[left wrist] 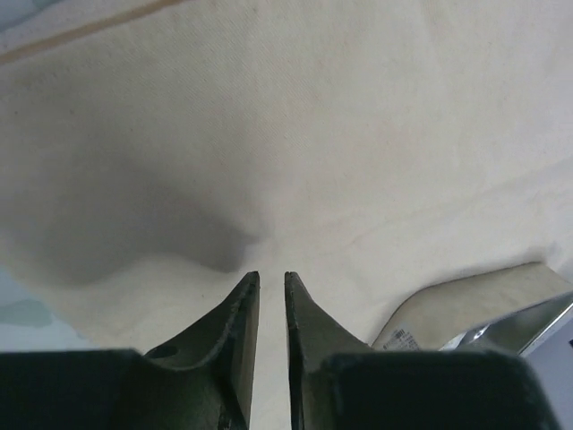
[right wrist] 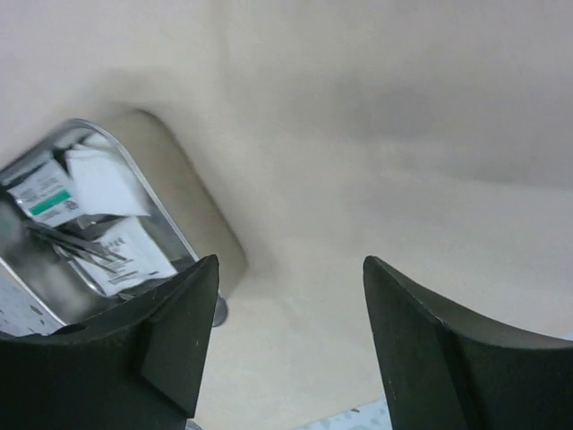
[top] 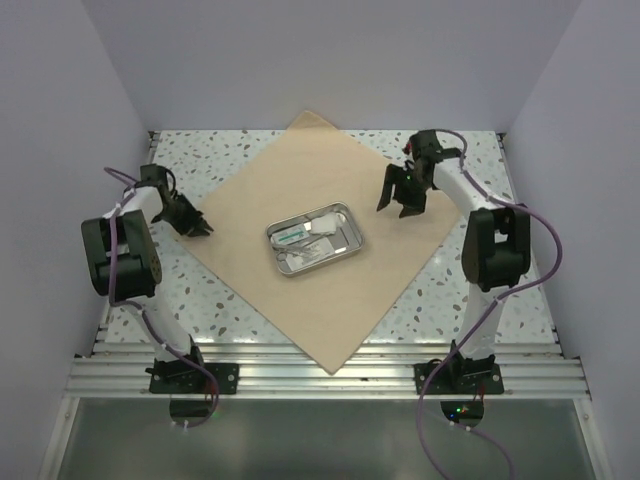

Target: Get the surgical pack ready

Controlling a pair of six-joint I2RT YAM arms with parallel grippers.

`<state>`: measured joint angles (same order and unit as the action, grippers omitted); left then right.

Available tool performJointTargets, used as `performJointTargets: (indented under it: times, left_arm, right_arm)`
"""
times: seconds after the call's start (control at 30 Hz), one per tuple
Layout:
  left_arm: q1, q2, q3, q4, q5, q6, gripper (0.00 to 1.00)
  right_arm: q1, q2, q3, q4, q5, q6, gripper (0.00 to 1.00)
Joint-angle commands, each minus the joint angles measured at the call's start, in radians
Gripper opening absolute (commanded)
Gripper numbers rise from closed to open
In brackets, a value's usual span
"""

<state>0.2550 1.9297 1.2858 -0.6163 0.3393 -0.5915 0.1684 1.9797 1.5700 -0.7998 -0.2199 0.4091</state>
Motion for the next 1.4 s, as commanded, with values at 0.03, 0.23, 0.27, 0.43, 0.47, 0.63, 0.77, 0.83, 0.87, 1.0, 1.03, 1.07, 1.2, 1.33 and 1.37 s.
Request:
performJointTargets:
  times: [0.03,0.23,0.27,0.43,0.47,0.63,0.77,0.83,0.87,1.0,1.03,1.07,1.2,1.33,1.37]
  left_arm:
    - [-0.014,-0.164,-0.005,0.059,-0.019,0.051,0.24]
    - [-0.014,-0.244,0.044,0.013,-0.102,0.061,0.26]
    - [-0.016,-0.253,0.049,0.004,-0.105,0.062,0.26]
    - [-0.016,-0.274,0.049,0.0,-0.082,0.053,0.26]
    - [-0.014,-0.281,0.037,0.007,-0.068,0.044,0.26]
    - [-0.014,-0.287,0.014,0.024,-0.051,0.033,0.26]
    - [-0.016,-0.275,0.044,0.023,-0.049,0.036,0.26]
    - [-0.016,-0.267,0.055,0.017,-0.046,0.035,0.25]
    - [-0.014,-0.261,0.059,0.016,-0.042,0.035,0.25]
    - [-0.014,-0.256,0.06,0.016,-0.036,0.033,0.25]
    - [-0.016,-0.256,0.058,0.016,-0.036,0.035,0.25]
    - [-0.016,-0.255,0.058,0.016,-0.036,0.035,0.25]
    - [-0.013,-0.252,0.06,0.016,-0.034,0.039,0.25]
    - [-0.014,-0.244,0.061,0.021,-0.028,0.038,0.25]
    - [-0.014,-0.242,0.061,0.021,-0.025,0.036,0.25]
  right_arm:
    - [0.095,0.076,0.207,-0.087,-0.085,-0.113,0.7]
    - [0.184,0.174,0.301,-0.09,-0.076,-0.104,0.71]
    - [0.197,0.185,0.314,-0.102,-0.062,-0.102,0.7]
    - [0.215,0.254,0.38,-0.15,-0.004,-0.104,0.65]
    - [0.217,0.261,0.387,-0.154,-0.001,-0.102,0.62]
    - [0.229,0.295,0.404,-0.174,0.004,-0.056,0.43]
    - [0.229,0.291,0.403,-0.185,0.031,0.002,0.28]
    - [0.229,0.285,0.403,-0.191,0.053,0.02,0.25]
    - [0.23,0.281,0.401,-0.191,0.071,0.023,0.25]
    - [0.23,0.281,0.401,-0.208,0.088,0.034,0.15]
    - [0.23,0.28,0.4,-0.216,0.096,0.039,0.12]
    - [0.23,0.28,0.397,-0.216,0.096,0.043,0.11]
    - [0.229,0.268,0.377,-0.214,0.111,0.046,0.08]
    - [0.227,0.271,0.396,-0.229,0.138,0.005,0.09]
    - [0.229,0.278,0.406,-0.24,0.148,-0.006,0.08]
